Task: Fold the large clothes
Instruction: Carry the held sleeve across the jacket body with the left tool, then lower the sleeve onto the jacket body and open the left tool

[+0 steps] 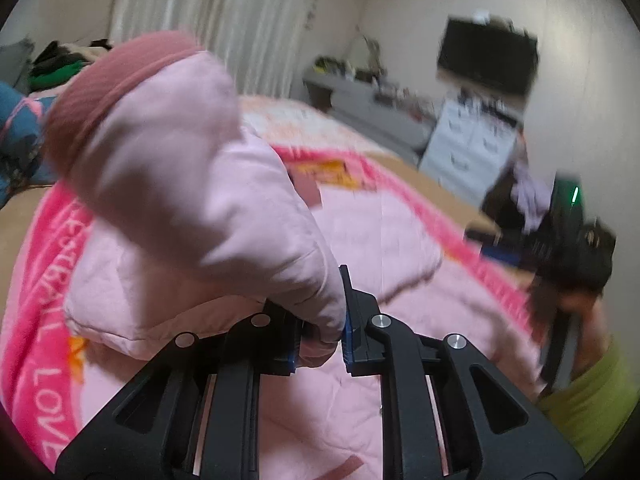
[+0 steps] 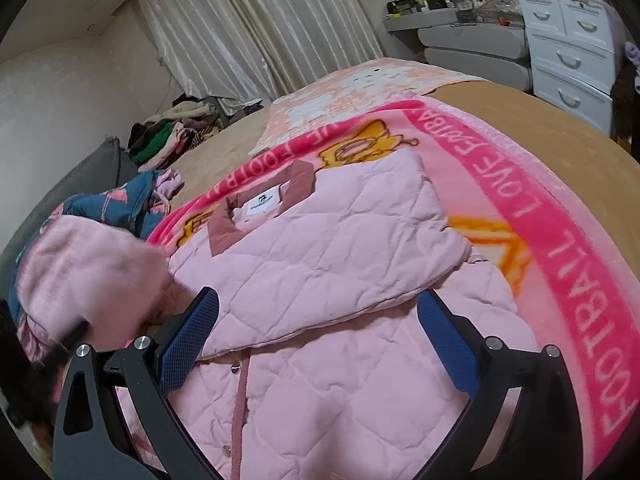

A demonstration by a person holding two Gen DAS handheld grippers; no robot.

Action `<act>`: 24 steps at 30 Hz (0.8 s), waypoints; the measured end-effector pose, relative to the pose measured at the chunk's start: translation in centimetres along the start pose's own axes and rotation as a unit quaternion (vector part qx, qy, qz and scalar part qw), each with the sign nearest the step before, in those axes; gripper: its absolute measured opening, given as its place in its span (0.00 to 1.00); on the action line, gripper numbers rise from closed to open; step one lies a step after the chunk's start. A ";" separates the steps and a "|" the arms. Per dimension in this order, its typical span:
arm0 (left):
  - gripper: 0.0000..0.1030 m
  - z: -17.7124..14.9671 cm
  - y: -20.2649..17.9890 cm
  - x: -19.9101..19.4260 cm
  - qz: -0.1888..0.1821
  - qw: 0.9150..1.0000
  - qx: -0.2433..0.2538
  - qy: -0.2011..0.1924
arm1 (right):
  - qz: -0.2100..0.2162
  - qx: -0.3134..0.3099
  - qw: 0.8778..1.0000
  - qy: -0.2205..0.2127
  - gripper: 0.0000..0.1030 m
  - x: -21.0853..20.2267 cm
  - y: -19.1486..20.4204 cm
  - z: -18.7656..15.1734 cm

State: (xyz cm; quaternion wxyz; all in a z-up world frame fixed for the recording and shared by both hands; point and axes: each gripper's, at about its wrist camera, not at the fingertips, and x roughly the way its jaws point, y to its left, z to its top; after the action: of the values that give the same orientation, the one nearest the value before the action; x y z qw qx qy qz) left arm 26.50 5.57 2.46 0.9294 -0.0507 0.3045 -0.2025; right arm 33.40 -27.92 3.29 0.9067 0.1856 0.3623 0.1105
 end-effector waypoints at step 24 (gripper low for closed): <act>0.45 -5.1 -4.6 6.1 0.034 0.979 0.149 0.134 | 0.005 0.049 0.999 -0.015 0.96 -1.4 -3.0 0.7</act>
State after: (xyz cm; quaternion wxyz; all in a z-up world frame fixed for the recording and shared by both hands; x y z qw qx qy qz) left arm 26.42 -0.96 -4.01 0.8834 0.1260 0.3947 -0.2191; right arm 33.09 -31.31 3.41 0.9012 0.2331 0.3530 0.0944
